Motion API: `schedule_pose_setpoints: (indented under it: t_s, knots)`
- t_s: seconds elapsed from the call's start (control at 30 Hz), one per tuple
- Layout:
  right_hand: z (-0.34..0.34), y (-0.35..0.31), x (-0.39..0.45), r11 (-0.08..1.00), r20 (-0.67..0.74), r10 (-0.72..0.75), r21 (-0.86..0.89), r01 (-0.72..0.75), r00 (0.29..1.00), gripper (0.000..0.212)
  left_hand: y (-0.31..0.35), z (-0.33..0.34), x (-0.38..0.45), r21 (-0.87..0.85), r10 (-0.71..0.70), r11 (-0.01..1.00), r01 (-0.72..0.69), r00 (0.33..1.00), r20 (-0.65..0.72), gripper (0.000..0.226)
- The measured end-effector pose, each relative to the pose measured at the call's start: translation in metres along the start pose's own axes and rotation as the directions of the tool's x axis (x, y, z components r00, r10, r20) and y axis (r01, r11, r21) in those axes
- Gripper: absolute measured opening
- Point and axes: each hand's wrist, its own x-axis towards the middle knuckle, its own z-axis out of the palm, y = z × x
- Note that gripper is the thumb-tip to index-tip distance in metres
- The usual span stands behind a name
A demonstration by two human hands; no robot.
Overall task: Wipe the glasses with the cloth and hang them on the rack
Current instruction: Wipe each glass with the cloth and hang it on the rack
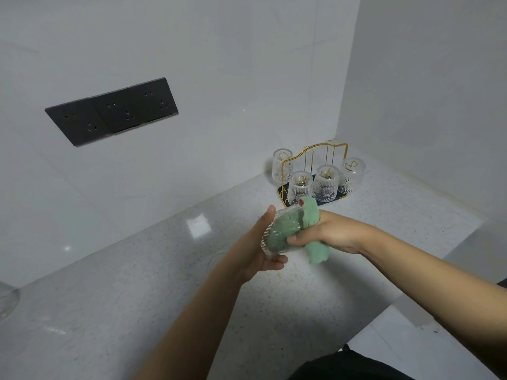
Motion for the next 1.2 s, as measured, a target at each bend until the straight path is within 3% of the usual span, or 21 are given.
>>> schedule_pose_setpoints:
  t_s: [0.1, 0.17, 0.2, 0.27, 0.33, 0.4, 0.5, 0.57, 0.63, 0.7, 0.8, 0.83, 0.93, 1.1, 1.13, 1.2]
  knots:
    - [-0.007, 0.001, 0.004, 0.947, -0.065, 0.073, 0.317, -0.049, 0.995, 0.030, -0.011, 0.002, 0.003, -0.042, 0.164, 0.985, -0.168, 0.983, -0.076, 0.074]
    - [-0.006, 0.002, 0.003, 0.927, -0.014, 0.050, 0.373, -0.041, 0.999, 0.035, -0.012, 0.003, 0.004, -0.021, 0.283, 0.957, -0.288, 0.950, -0.129, 0.073]
    - [-0.004, 0.001, 0.002, 0.951, 0.036, 0.016, 0.309, -0.027, 0.999, 0.035, -0.011, 0.003, 0.005, -0.033, 0.301, 0.951, -0.307, 0.945, -0.125, 0.064]
    - [0.004, 0.000, -0.003, 0.999, 0.122, -0.002, -0.046, 0.008, 0.993, 0.027, -0.001, 0.003, 0.001, -0.071, 0.178, 0.981, -0.182, 0.982, -0.067, 0.050]
    - [0.010, -0.001, -0.004, 0.912, 0.132, 0.031, -0.409, 0.026, 0.991, 0.020, 0.004, -0.002, -0.001, -0.082, 0.028, 0.996, -0.026, 0.999, 0.032, 0.053]
    - [0.008, -0.001, -0.002, 0.874, 0.131, -0.025, -0.479, 0.085, 0.991, 0.014, 0.002, -0.005, -0.001, -0.103, -0.051, 0.993, 0.059, 0.996, 0.076, 0.061]
    - [0.002, -0.001, -0.001, 0.991, -0.048, -0.025, -0.130, 0.019, 0.999, 0.018, -0.010, -0.001, 0.000, -0.117, -0.002, 0.993, 0.008, 0.999, 0.049, 0.059]
    - [-0.002, 0.000, 0.001, 0.990, -0.143, 0.044, 0.140, -0.024, 0.989, 0.024, -0.020, 0.002, 0.003, -0.133, 0.148, 0.979, -0.154, 0.987, -0.056, 0.061]
    - [-0.002, 0.004, 0.003, 0.961, -0.115, 0.062, 0.277, -0.028, 0.991, 0.032, -0.022, 0.002, 0.005, -0.123, 0.242, 0.958, -0.258, 0.961, -0.131, 0.061]
    - [0.002, 0.005, -0.001, 0.980, -0.018, 0.043, 0.193, -0.039, 0.999, 0.035, -0.018, -0.001, 0.006, -0.096, 0.227, 0.967, -0.235, 0.970, -0.086, 0.057]
    - [-0.002, 0.000, -0.008, 0.957, 0.136, 0.019, -0.288, 0.021, 0.991, 0.027, -0.009, -0.003, -0.003, -0.156, 0.025, 0.988, -0.009, 0.994, 0.102, 0.055]
    - [-0.007, -0.003, -0.009, 0.932, 0.137, -0.003, -0.359, 0.053, 0.991, 0.022, -0.010, -0.005, -0.003, -0.201, -0.010, 0.979, 0.044, 0.986, 0.166, 0.057]
    - [-0.026, -0.016, -0.013, 0.961, 0.083, -0.058, -0.265, 0.079, 0.995, 0.020, -0.017, -0.009, -0.004, -0.242, -0.009, 0.967, 0.085, 0.954, 0.301, 0.080]
    - [-0.028, -0.024, -0.009, 0.969, 0.315, -0.065, -0.209, 0.136, 0.947, 0.010, -0.002, -0.004, -0.002, -0.146, 0.044, 0.989, 0.037, 0.856, 0.515, 0.085]
    - [-0.027, -0.023, -0.008, 0.969, 0.313, -0.069, -0.205, 0.138, 0.947, 0.010, 0.001, -0.002, 0.000, -0.147, 0.050, 0.989, 0.029, 0.860, 0.507, 0.085]
    - [-0.025, -0.019, -0.004, 0.980, 0.154, -0.118, -0.144, 0.140, 0.981, 0.013, 0.002, -0.001, 0.003, -0.209, 0.075, 0.978, 0.020, 0.896, 0.438, 0.086]
